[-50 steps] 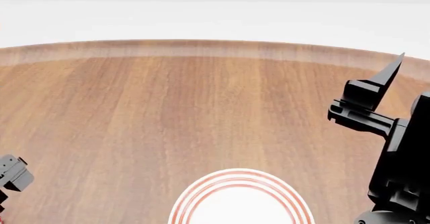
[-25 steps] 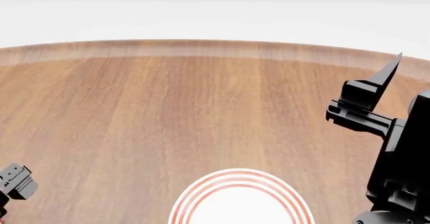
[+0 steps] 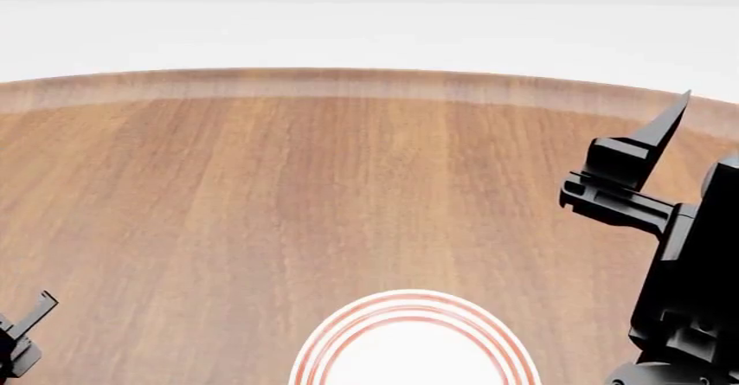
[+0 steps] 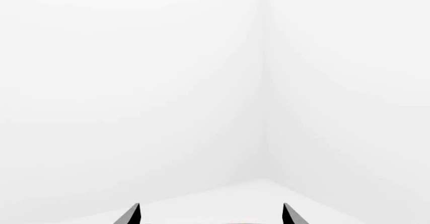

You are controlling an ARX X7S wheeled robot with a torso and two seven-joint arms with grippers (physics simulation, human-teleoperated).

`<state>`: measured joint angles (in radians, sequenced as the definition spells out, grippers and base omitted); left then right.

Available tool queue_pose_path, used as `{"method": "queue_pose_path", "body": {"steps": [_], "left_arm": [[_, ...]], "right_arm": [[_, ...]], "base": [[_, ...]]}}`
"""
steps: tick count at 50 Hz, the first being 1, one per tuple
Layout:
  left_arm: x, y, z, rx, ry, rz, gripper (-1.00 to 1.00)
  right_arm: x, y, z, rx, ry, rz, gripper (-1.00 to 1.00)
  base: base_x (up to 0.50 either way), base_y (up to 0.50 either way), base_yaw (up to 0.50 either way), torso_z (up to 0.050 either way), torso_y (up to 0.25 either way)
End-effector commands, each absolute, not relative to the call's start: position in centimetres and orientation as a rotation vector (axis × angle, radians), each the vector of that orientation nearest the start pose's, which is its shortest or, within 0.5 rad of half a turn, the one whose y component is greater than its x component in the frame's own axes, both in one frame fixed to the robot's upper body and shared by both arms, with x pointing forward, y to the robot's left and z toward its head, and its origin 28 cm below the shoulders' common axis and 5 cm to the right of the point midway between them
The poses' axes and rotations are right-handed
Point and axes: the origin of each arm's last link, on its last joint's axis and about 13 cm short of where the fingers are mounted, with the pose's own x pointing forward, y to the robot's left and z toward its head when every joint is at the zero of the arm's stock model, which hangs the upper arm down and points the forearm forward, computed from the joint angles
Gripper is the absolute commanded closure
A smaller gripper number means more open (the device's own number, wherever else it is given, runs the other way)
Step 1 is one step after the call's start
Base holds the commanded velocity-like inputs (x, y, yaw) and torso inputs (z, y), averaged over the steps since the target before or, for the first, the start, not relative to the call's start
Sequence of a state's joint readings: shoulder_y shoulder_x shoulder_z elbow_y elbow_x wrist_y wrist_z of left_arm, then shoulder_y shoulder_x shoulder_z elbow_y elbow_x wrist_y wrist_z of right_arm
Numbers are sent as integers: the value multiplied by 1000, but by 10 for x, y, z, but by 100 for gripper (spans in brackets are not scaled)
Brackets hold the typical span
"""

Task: Pick up the red mug and put it on the plate

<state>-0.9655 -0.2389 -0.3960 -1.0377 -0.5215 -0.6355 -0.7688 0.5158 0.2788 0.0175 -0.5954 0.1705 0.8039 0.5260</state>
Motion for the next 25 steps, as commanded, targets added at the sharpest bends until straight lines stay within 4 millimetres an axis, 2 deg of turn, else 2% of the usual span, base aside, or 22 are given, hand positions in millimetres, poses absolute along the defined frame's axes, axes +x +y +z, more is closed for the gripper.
{"method": "queue_pose_path", "body": {"steps": [1, 10, 11, 12, 16, 25], "left_arm": [[365, 294, 82, -602, 806, 870, 100], [362, 293, 84, -531, 759, 861, 100], [359, 291, 90, -438, 738, 795, 100], [357, 290, 96, -445, 673, 720, 100], [355, 285, 110, -416, 608, 594, 100], [358, 273, 126, -357, 564, 405, 100]], "right_arm": [[257, -143, 207, -76, -332, -495, -100], [257, -143, 207, -78, -330, -492, -100], [257, -143, 207, -77, -331, -491, -100], [257, -143, 207, -76, -330, -492, -100], [257, -142, 207, -76, -329, -490, -100], [257, -143, 206, -75, -327, -491, -100]], "base": [[0, 0, 0, 0, 0], [0, 0, 0, 0, 0], [0, 0, 0, 0, 0], [0, 0, 0, 0, 0], [0, 0, 0, 0, 0], [0, 0, 0, 0, 0]]}}
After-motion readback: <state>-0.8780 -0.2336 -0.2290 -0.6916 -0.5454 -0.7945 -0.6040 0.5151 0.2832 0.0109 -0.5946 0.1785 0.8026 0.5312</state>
